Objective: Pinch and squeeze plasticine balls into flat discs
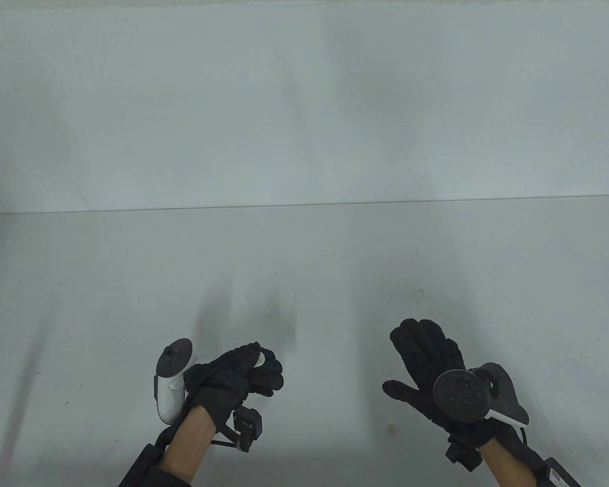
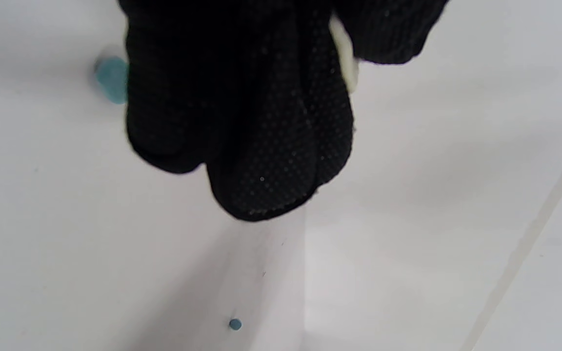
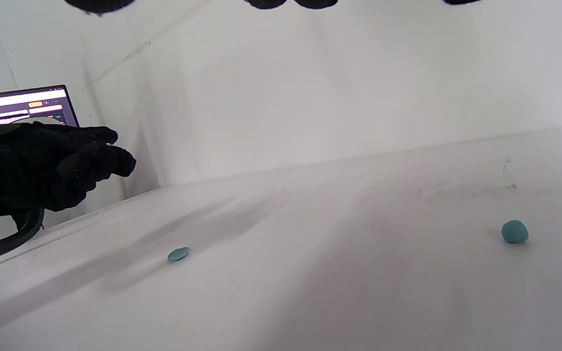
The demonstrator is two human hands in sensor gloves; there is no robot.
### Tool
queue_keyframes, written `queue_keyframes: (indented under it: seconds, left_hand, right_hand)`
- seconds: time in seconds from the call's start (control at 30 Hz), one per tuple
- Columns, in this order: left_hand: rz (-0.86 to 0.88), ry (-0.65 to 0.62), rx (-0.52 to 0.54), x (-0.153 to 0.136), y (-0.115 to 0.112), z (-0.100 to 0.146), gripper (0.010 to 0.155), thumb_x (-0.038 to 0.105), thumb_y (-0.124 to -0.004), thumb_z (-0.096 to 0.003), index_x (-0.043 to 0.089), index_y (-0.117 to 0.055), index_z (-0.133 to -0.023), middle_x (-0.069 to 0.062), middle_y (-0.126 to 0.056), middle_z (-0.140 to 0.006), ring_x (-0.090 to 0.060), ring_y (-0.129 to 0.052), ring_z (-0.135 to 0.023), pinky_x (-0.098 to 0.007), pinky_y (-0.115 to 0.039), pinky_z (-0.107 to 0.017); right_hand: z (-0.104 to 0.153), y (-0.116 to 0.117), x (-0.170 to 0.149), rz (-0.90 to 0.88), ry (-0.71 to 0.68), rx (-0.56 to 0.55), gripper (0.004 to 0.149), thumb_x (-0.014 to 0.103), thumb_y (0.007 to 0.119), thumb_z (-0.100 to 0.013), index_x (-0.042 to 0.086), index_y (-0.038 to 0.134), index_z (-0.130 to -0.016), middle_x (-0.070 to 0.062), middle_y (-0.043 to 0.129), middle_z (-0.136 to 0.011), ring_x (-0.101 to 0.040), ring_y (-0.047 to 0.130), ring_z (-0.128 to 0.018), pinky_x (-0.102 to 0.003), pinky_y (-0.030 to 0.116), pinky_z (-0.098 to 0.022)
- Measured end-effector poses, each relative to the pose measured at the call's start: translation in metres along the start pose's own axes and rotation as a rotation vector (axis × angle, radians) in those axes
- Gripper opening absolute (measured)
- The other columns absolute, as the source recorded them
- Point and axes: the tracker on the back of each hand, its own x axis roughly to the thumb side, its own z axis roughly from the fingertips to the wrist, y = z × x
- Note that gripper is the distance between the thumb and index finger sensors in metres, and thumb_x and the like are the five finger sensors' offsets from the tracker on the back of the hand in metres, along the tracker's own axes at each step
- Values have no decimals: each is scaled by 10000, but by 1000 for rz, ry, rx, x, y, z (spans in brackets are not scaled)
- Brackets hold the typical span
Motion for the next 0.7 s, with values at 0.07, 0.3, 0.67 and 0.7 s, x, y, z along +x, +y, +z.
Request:
queue_keyframes:
  seconds: [0.07,0.3,0.67,0.7]
  left_hand:
    - [59,-18,-63,-3,-1,-1,582,421,-600,-567,10,-712,-963,-140,-920,-842,-276,-1051,-696,-383,-884,-552]
    - [130,-31,-139,-8,-7,-3,816,584,-590,-538,-44,-557,-1058,-245,-761,-977,-382,-919,-833,-450,-788,-639]
    - [-62,-29,-6,3,-3,1,432,369,-811,-494,91,-856,-822,-36,-1036,-642,-143,-1143,-470,-288,-970,-423]
    - [-81,-42,-11,4,-3,0,428,378,-809,-492,97,-865,-809,-25,-1045,-620,-127,-1150,-441,-276,-977,-409]
  right_hand:
    - [1,0,0,2,1,-1,839,658,514,-553,112,333,-1164,-197,314,-1227,-540,347,-1098,-749,468,-694]
    - [1,0,0,0,1,-2,840,658,513,-553,111,334,-1164,-199,314,-1227,-541,347,-1097,-749,468,-694]
    - [1,0,2,2,1,1,839,658,514,-554,112,333,-1164,-198,313,-1227,-542,347,-1097,-750,467,-694]
    - [1,0,2,1,0,0,840,658,514,-554,110,333,-1164,-200,314,-1227,-541,348,-1097,-749,469,-695]
